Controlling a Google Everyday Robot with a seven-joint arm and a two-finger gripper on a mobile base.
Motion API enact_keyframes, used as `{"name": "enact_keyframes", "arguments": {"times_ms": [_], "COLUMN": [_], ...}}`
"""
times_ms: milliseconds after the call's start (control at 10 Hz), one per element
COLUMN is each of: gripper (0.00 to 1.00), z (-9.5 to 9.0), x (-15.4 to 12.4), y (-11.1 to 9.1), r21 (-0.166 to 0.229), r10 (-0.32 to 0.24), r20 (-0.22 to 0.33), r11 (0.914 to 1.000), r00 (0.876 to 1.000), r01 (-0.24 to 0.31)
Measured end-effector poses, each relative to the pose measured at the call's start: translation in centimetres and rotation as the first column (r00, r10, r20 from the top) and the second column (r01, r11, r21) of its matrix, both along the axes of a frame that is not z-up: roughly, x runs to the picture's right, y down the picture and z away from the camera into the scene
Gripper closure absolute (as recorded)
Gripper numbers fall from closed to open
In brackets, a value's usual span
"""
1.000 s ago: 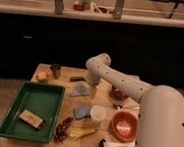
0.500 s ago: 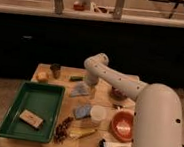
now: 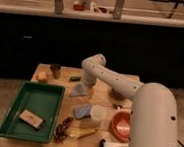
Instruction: Wipe table surface with towel
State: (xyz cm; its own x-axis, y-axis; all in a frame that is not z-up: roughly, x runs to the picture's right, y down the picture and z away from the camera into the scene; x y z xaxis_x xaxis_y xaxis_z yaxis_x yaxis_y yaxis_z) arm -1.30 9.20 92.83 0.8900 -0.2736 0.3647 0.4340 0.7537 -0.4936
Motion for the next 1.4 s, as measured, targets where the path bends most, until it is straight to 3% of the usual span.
{"name": "enact_keyframes", "arguments": {"times_ms": [700,1000,1400], "gripper": [0.21,0.44,0.88], "z": [2.0,2.3,1.9], "x": [-0.4,-0.5,-0.8], "y": [0.9,1.6,1.3], "r21": [-0.040,-0.059,-0.056], "r10": [-0.009,-0.016,-0.013], "r20": [0.001,0.002,0.010], "r11": [0.9992,0.9981,0.9983], "r00": [1.000,1.000,1.000], "r01": [0.009,0.016,0.013]}}
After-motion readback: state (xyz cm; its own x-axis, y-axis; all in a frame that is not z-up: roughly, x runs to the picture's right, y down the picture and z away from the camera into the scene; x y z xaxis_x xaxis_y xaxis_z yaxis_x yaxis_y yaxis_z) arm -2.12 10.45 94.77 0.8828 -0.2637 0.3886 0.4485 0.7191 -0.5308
